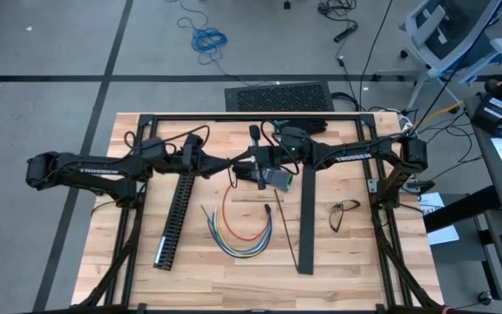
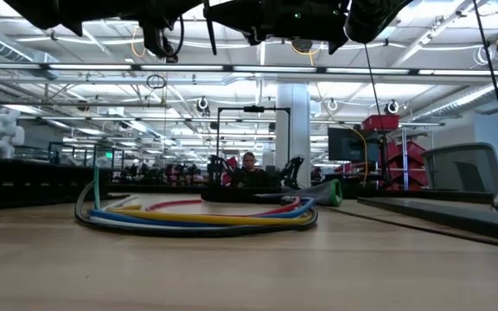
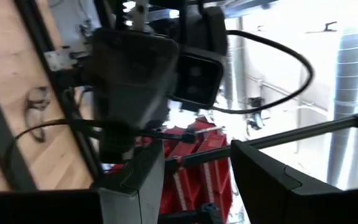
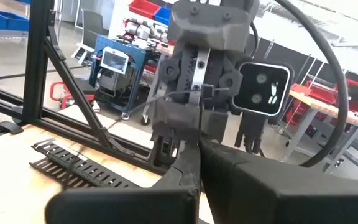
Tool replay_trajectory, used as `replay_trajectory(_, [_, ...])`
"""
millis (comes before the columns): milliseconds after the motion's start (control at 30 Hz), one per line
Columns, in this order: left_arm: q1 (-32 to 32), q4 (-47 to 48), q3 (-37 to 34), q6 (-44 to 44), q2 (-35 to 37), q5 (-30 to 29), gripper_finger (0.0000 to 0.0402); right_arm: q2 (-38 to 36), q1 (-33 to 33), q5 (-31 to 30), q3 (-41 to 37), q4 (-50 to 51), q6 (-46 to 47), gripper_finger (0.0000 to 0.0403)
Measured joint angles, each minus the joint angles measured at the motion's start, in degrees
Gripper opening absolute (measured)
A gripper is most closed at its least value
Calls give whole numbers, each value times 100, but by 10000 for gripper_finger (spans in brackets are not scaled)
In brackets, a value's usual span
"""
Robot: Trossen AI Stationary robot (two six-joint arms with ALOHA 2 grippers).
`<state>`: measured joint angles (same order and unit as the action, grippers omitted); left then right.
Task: Ziptie cables
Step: Prepare the black zip tie
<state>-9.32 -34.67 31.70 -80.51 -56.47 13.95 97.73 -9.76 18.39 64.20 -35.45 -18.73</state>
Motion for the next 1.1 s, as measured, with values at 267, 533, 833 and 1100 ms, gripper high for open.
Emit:
replay_trajectory(267, [-67, 926, 0, 477, 238, 67, 178, 0, -2, -4, 0, -22, 1, 0])
replay_trajectory(533, [-401, 1113, 0, 646, 725, -90, 178, 0, -2, -2, 0, -37, 1, 0])
replay_trajectory(833, [-659, 1217, 13, 1220, 769, -131, 178, 0, -2, 0, 0, -31, 320, 0])
replay_trajectory(1100, [-556, 505, 104, 1192, 358, 40, 178, 2, -2, 0, 0, 21, 456, 0])
